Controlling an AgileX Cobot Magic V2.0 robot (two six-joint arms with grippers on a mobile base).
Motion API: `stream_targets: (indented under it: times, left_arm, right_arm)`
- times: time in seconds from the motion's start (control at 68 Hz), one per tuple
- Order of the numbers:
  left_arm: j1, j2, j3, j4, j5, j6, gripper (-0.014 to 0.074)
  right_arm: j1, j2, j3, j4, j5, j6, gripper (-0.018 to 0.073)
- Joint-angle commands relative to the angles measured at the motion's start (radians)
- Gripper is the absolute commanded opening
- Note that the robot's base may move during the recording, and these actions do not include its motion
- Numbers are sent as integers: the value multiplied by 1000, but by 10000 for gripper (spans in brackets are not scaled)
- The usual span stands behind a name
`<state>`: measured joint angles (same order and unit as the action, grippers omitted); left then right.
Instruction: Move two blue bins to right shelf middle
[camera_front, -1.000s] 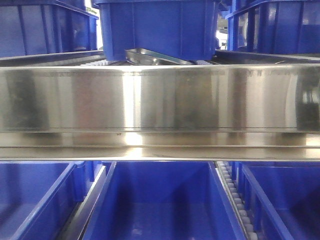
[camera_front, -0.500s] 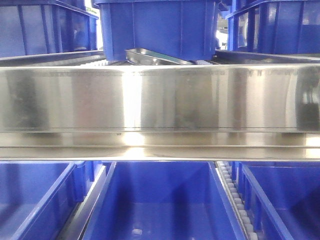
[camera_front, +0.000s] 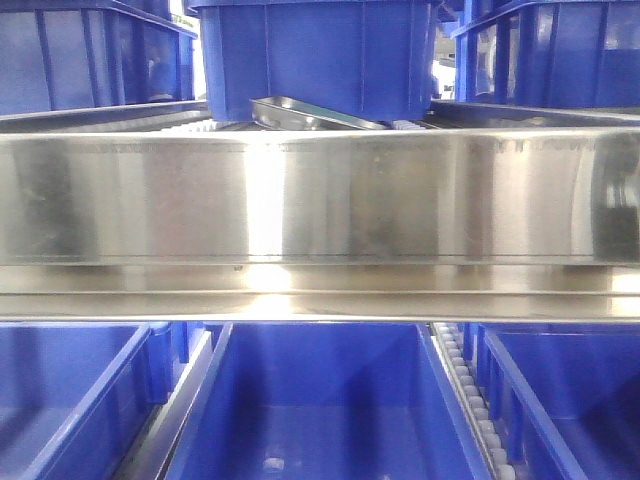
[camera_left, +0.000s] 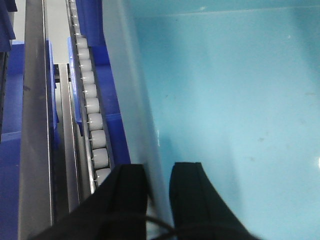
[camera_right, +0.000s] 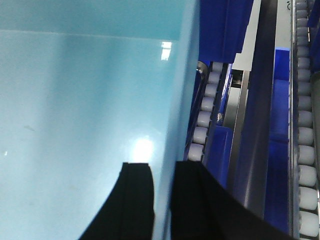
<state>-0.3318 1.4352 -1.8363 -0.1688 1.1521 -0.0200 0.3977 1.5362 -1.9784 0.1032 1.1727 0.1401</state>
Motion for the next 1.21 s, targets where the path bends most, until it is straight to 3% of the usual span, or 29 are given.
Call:
stream_targets:
  times: [0.0,1.191]
  left_arm:
    - [1,-6,-12,-35,-25,20,-111]
    - [1,-6,-12,-29,-25,20,-111]
  right_arm:
    - [-3,-10,-13,4,-56,-21,-151]
    - [-3,-10,-13,4,-58,-21,-151]
